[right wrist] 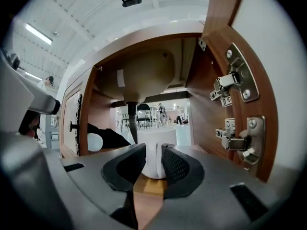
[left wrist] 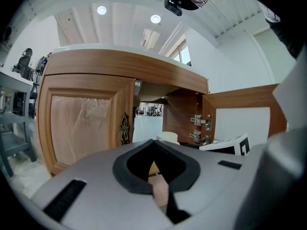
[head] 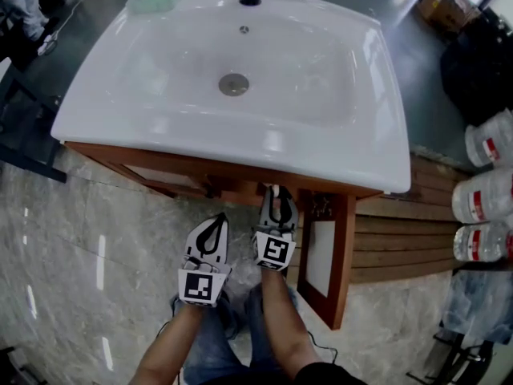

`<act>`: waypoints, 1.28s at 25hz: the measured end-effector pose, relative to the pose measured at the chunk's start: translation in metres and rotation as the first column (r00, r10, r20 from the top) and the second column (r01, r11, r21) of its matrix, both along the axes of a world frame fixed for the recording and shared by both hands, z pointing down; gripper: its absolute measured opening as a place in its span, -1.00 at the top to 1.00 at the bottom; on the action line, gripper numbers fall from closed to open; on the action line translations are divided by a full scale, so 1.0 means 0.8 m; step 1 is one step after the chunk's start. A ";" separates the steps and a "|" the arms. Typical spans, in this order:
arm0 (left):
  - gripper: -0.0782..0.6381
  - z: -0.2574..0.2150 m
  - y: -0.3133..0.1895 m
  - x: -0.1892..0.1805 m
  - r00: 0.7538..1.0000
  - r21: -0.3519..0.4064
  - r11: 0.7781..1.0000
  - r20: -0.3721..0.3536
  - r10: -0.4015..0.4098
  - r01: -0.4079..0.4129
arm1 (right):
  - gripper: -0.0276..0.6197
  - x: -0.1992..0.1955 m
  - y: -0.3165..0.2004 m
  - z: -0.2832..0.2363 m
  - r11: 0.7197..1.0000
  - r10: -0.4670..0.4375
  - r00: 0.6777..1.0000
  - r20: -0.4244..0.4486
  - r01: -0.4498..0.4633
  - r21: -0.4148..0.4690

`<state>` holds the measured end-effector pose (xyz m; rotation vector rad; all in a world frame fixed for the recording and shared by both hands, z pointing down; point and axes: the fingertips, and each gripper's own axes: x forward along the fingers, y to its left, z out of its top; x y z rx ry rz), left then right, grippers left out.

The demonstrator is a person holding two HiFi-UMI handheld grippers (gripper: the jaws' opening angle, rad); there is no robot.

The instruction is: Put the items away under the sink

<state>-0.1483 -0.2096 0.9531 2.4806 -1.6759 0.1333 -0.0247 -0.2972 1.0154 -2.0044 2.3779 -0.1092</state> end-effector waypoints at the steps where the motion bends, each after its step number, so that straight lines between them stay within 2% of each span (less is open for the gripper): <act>1: 0.76 -0.006 0.002 -0.001 1.000 -0.012 1.000 0.001 -0.003 0.003 | 0.54 0.002 0.004 -0.001 1.000 0.007 1.000 -0.007 -0.007 -0.029; 4: 0.76 -0.038 0.015 -0.002 1.000 -0.040 0.999 -0.003 0.004 -0.004 | 0.51 0.002 0.029 -0.001 0.991 -0.002 1.000 -0.021 -0.001 -0.137; 6: 0.76 -0.077 0.026 0.001 1.000 -0.055 0.998 -0.011 0.025 -0.025 | 0.50 -0.011 0.061 -0.008 0.973 -0.036 0.999 0.001 0.035 -0.227; 8: 0.76 -0.116 0.038 -0.003 0.999 -0.093 0.995 -0.047 0.023 -0.028 | 0.61 -0.033 0.099 -0.035 0.952 -0.081 0.996 0.026 0.085 -0.294; 10: 0.76 -0.155 0.046 -0.011 0.998 -0.128 0.992 -0.055 0.000 -0.007 | 0.73 -0.056 0.133 -0.077 0.933 -0.132 0.991 0.033 0.136 -0.334; 12: 0.76 -0.199 0.057 -0.017 0.999 -0.160 0.987 -0.030 -0.028 0.023 | 0.78 -0.070 0.162 -0.129 0.917 -0.182 0.983 0.027 0.180 -0.356; 17: 0.76 -0.345 0.091 -0.020 0.998 -0.214 0.976 -0.040 -0.042 0.033 | 0.86 -0.050 0.199 -0.292 0.903 -0.208 0.976 0.065 0.217 -0.371; 19: 0.76 -0.405 0.101 -0.023 0.998 -0.210 0.977 -0.049 -0.039 0.028 | 0.87 -0.027 0.198 -0.361 0.907 -0.191 0.976 0.101 0.215 -0.362; 22: 0.76 -0.480 0.108 -0.025 0.999 -0.189 0.982 -0.041 -0.025 0.016 | 0.87 0.009 0.184 -0.468 0.930 -0.173 0.978 0.118 0.201 -0.307; 25: 0.76 -0.544 0.108 -0.024 0.999 -0.153 0.988 -0.027 -0.019 0.015 | 0.87 0.044 0.174 -0.565 0.956 -0.184 0.981 0.063 0.193 -0.220; 27: 0.76 -0.590 0.110 -0.025 0.998 -0.121 0.992 -0.052 -0.029 0.023 | 0.87 0.067 0.177 -0.628 0.970 -0.184 0.983 0.027 0.186 -0.157; 29: 0.76 -0.641 0.116 -0.027 0.996 -0.070 0.997 -0.082 -0.042 0.036 | 0.87 0.091 0.187 -0.690 0.980 -0.173 0.985 -0.009 0.171 -0.098; 32: 0.76 -0.711 0.134 -0.029 0.995 0.012 0.998 -0.086 -0.057 0.058 | 0.87 0.128 0.219 -0.773 0.990 -0.141 0.988 -0.059 0.141 -0.003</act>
